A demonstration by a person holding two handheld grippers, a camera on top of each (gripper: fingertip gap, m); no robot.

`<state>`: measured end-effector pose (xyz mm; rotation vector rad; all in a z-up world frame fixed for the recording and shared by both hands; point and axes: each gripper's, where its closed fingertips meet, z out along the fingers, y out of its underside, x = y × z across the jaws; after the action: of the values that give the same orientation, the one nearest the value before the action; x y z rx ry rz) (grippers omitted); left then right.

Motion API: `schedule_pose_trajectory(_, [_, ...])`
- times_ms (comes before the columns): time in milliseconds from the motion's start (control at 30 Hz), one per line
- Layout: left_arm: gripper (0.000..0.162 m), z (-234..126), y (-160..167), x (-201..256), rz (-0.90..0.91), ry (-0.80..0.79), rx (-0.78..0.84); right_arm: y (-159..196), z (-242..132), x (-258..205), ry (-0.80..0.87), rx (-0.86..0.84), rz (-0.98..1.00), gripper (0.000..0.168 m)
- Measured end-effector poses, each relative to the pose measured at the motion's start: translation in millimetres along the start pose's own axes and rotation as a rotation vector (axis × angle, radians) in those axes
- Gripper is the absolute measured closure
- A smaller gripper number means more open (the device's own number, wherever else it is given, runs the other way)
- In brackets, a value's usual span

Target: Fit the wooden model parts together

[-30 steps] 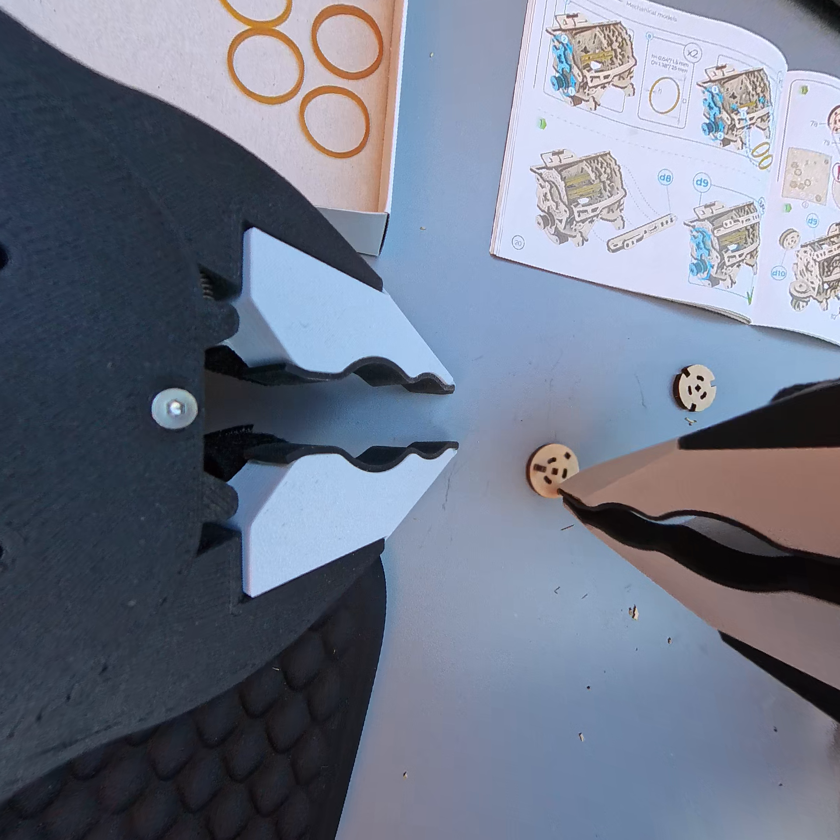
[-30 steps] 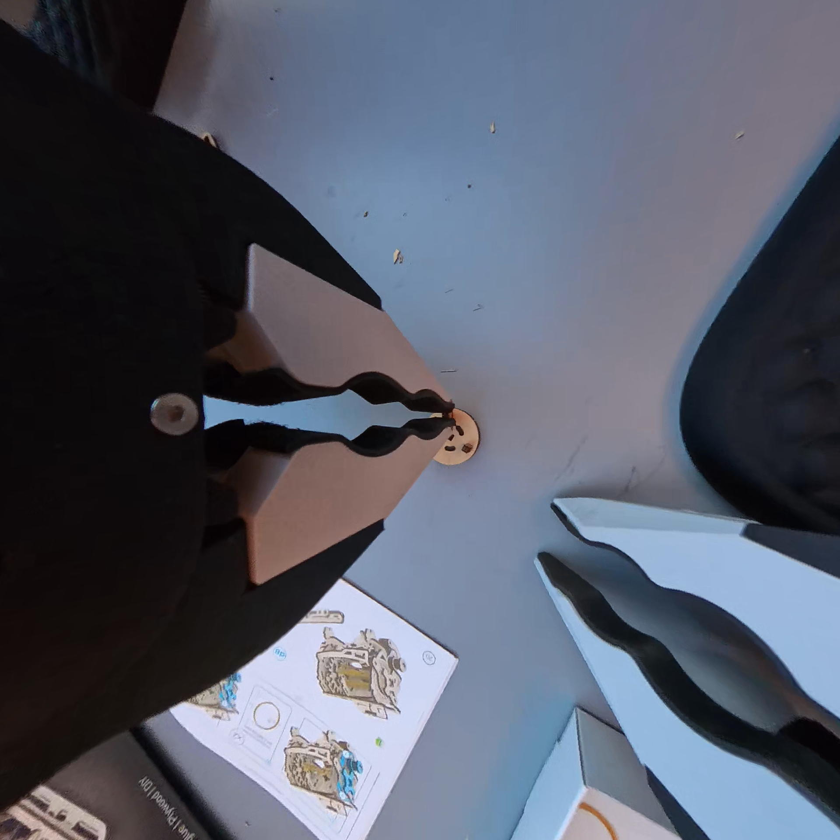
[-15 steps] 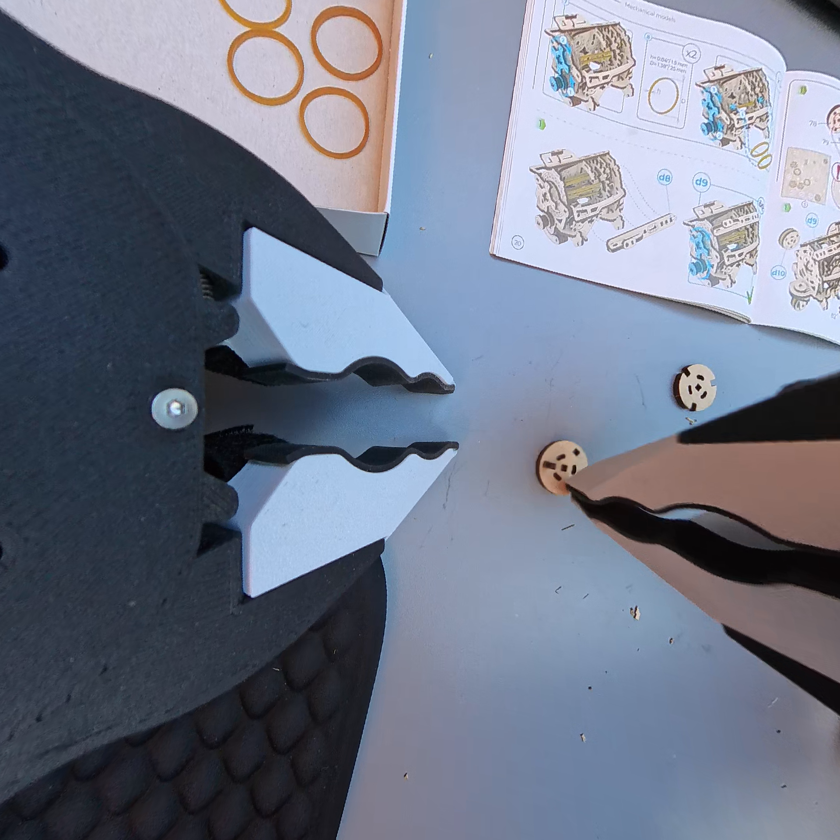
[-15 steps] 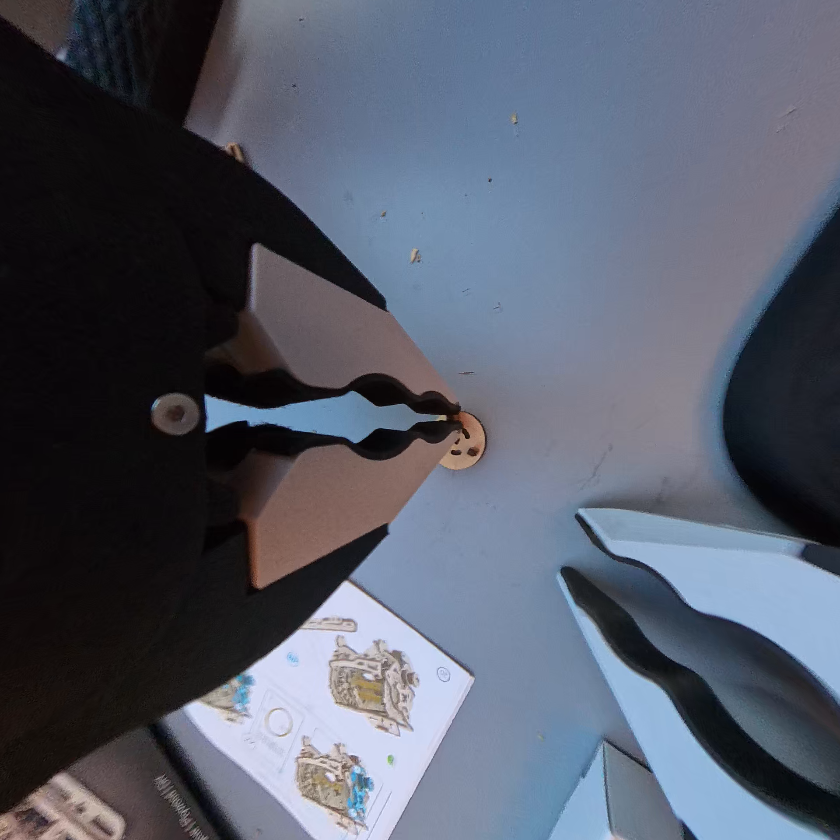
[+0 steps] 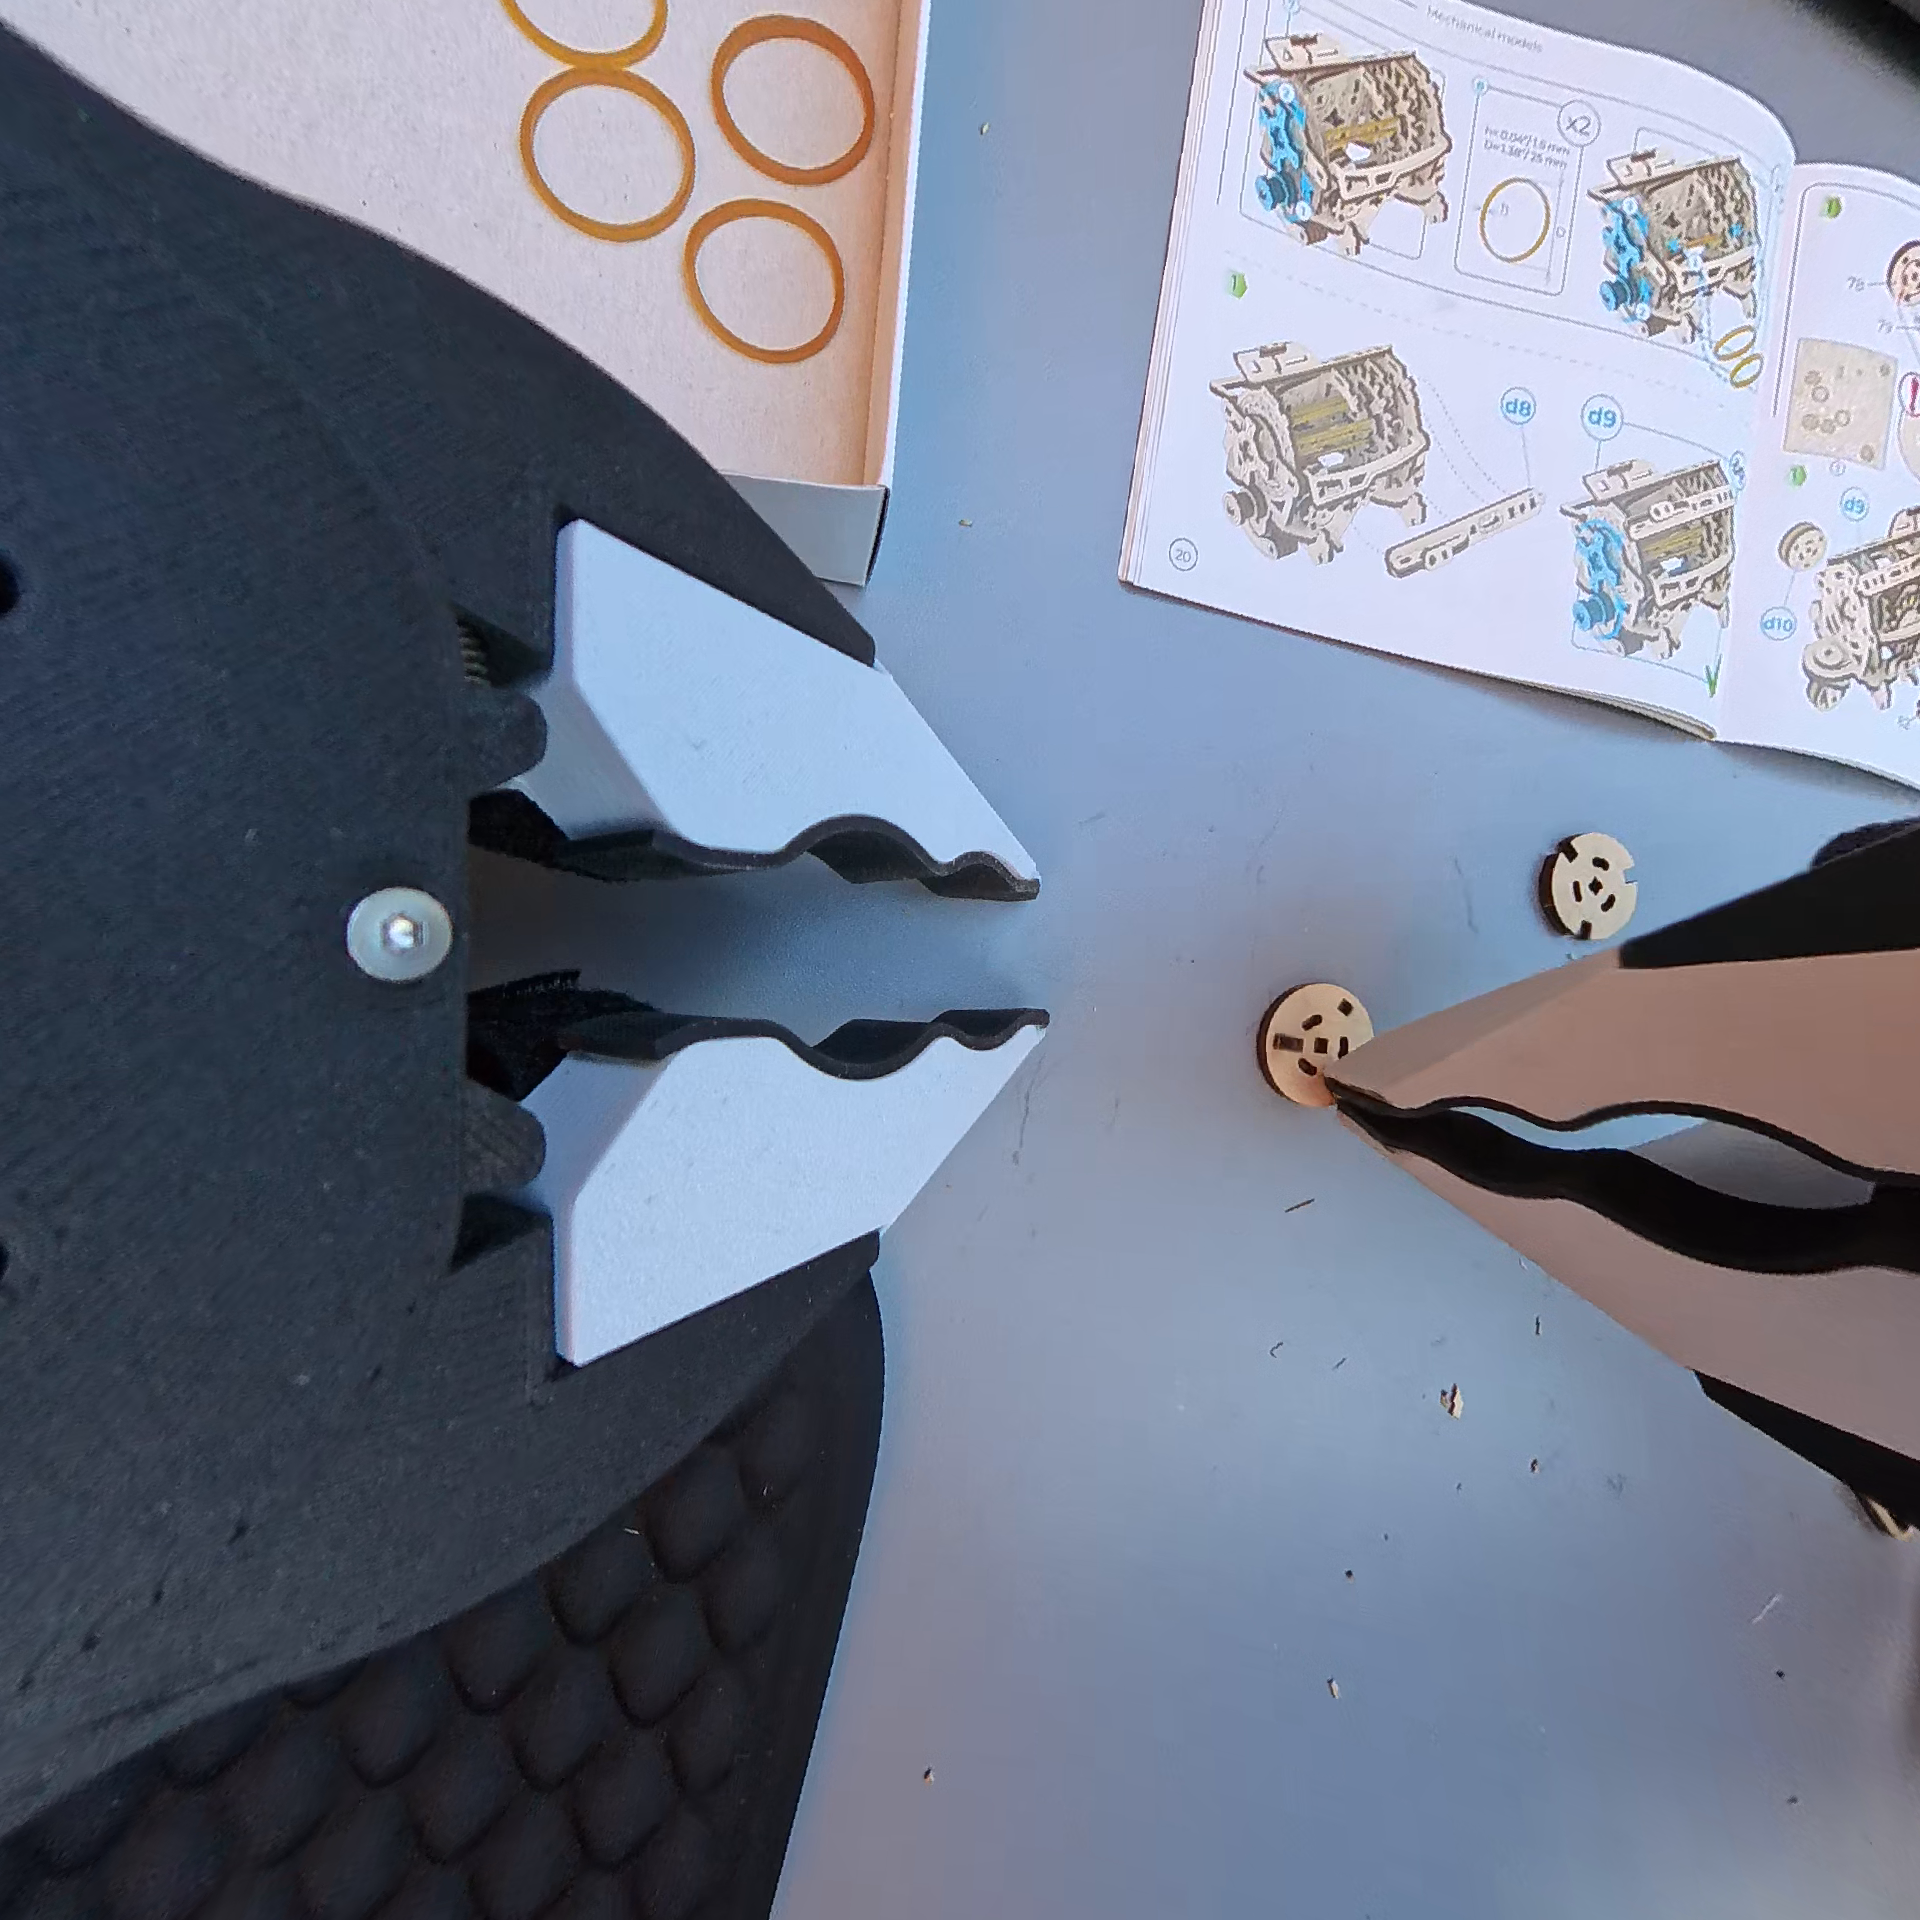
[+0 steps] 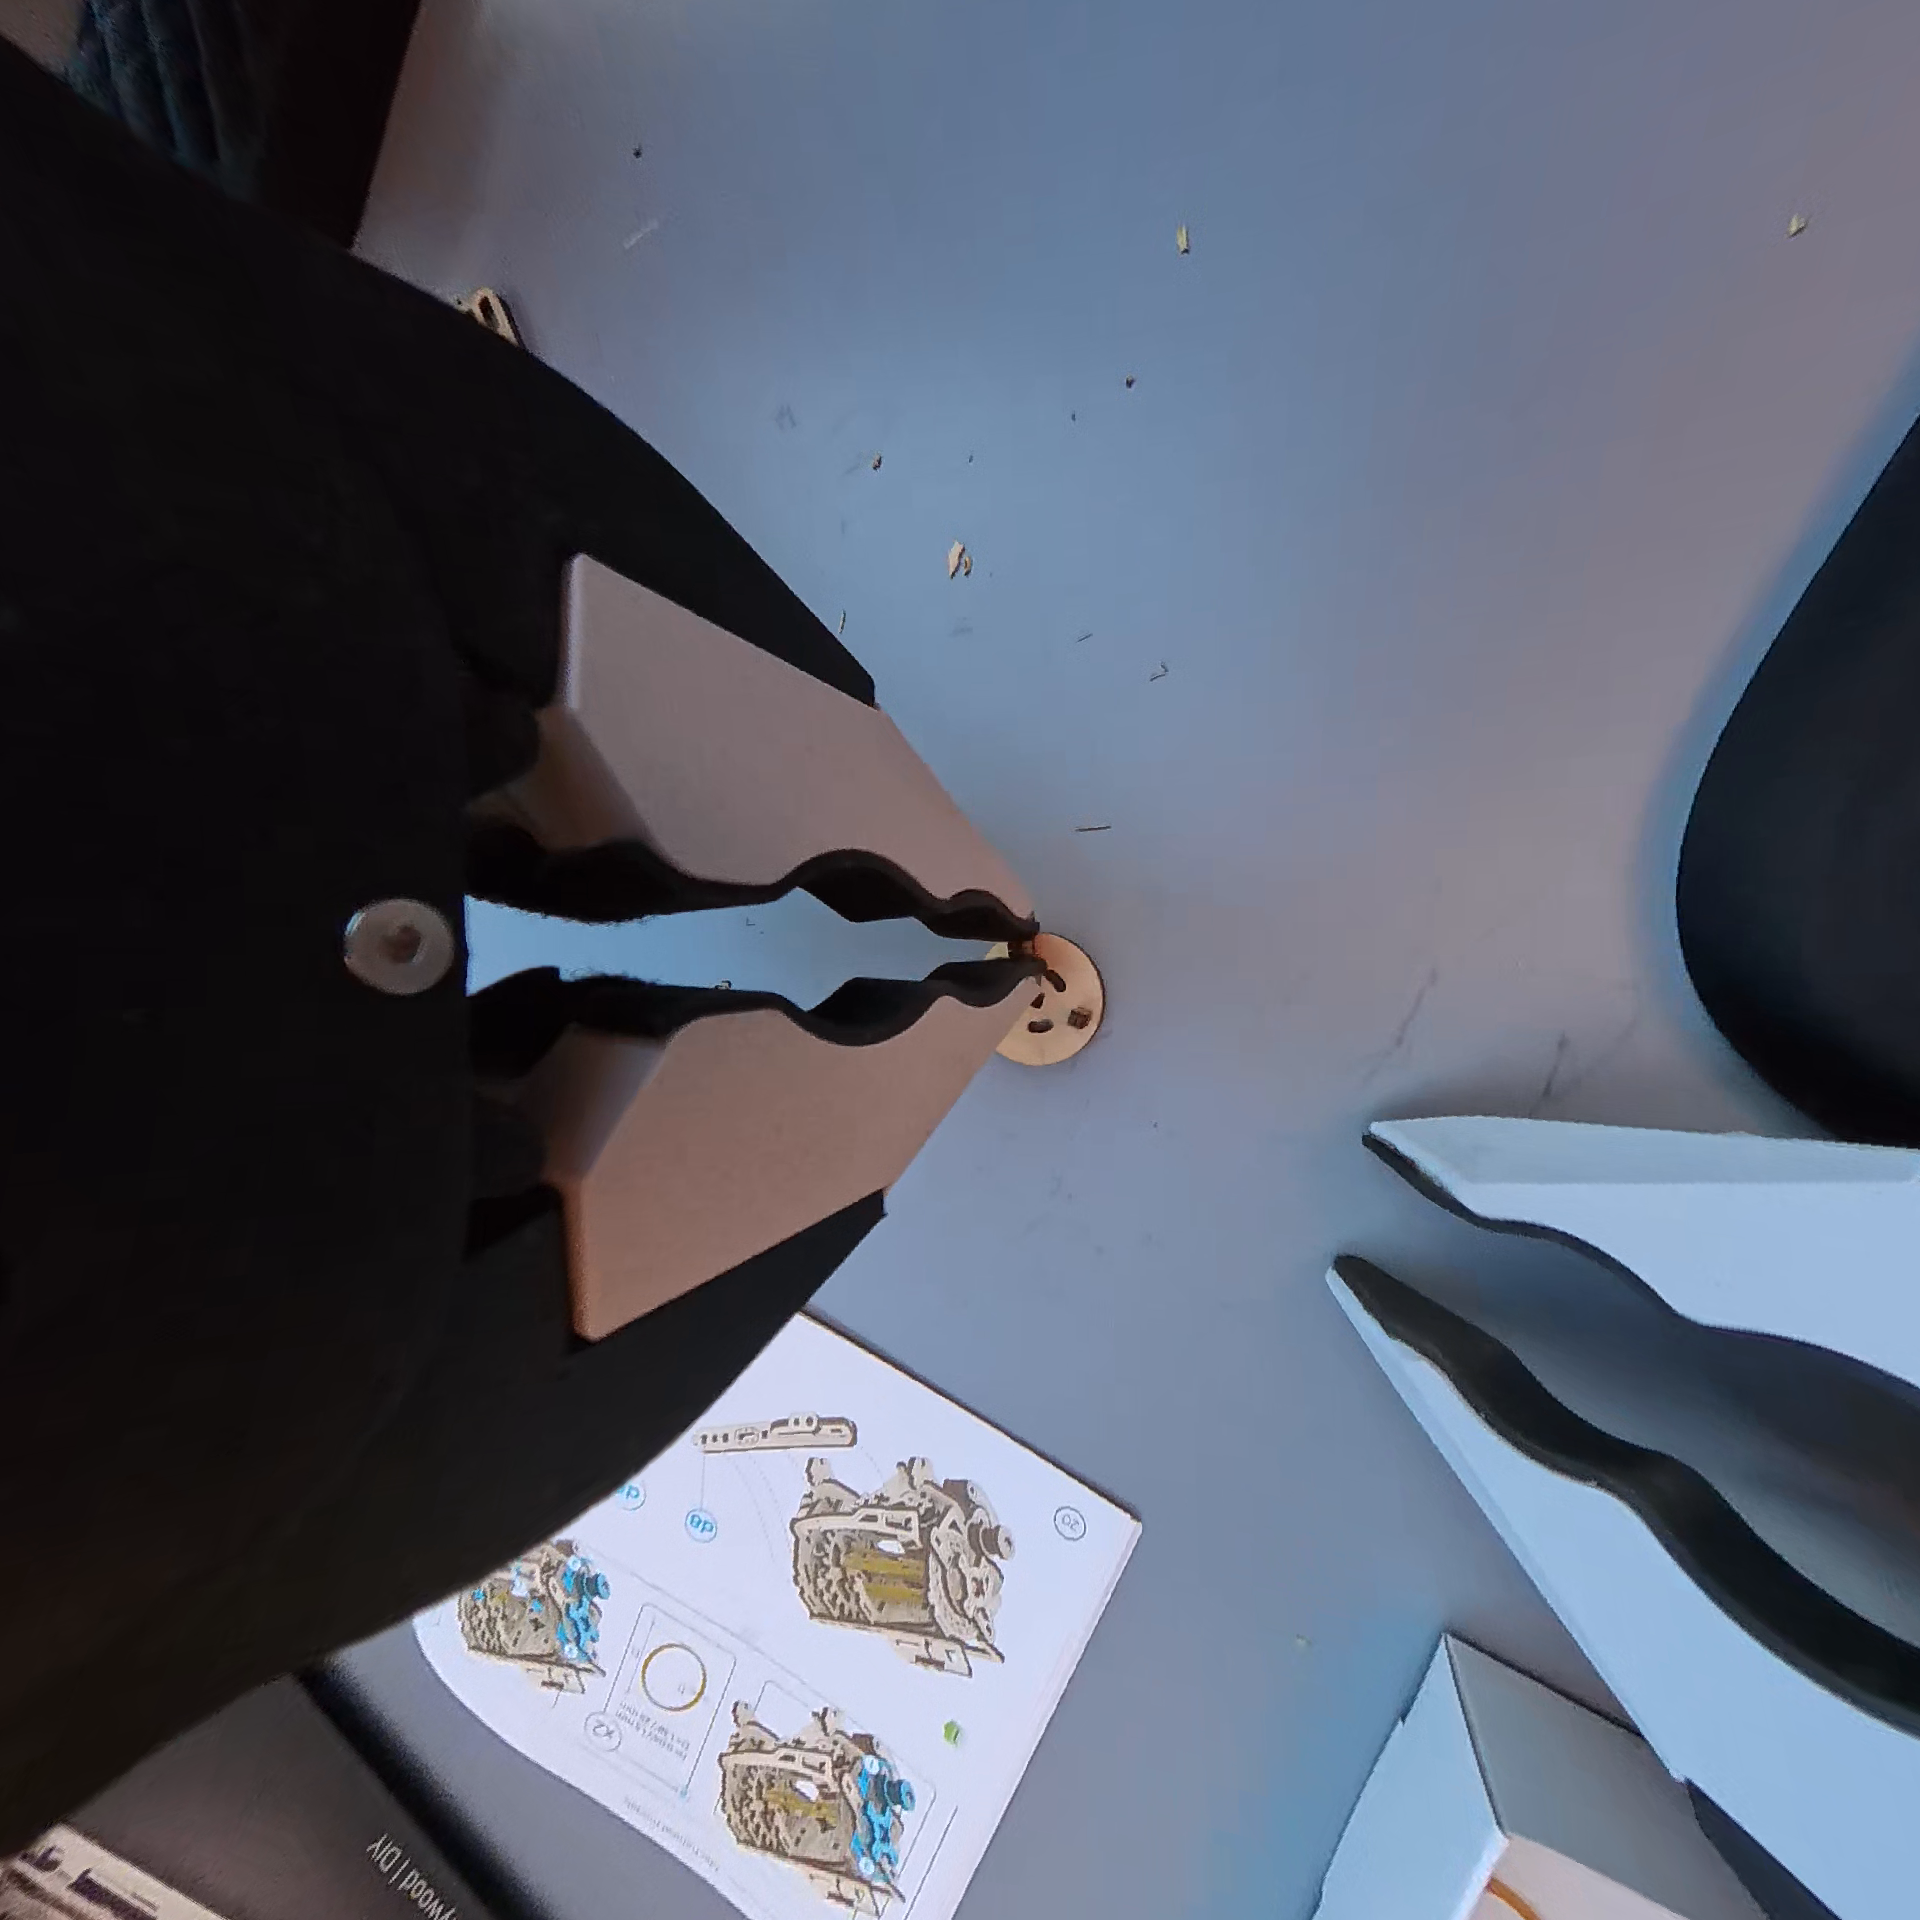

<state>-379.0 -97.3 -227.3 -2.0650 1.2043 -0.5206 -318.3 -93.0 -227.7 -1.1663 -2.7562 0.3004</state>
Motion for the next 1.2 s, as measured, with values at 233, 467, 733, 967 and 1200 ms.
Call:
schedule_pose_trajectory(233, [0.142, 0.0, 0.0, 0.1, -0.005, 0.003, 0.001, -1.4, -17.3, 3.7, 0.030, 0.070, 0.008, 0.160])
schedule_pose_trajectory(467, [0.143, -0.2, 0.0, 0.0, -0.005, 0.003, 0.001, -0.6, -5.8, 2.3, 0.055, 0.003, -0.066, 0.161])
schedule_pose_trajectory(733, [0.143, -0.3, 0.0, 0.0, -0.005, 0.003, 0.000, -1.5, -3.2, 3.6, 0.032, -0.005, -0.054, 0.157])
schedule_pose_trajectory(967, [0.143, -0.2, 0.0, -0.1, -0.005, 0.002, -0.001, -1.5, -1.9, 3.8, 0.024, 0.001, -0.026, 0.160])
schedule_pose_trajectory(1200, [0.143, -0.2, -0.1, -0.3, -0.007, 0.002, 0.000, -3.9, -2.9, 5.4, 0.040, 0.021, -0.037, 0.167])
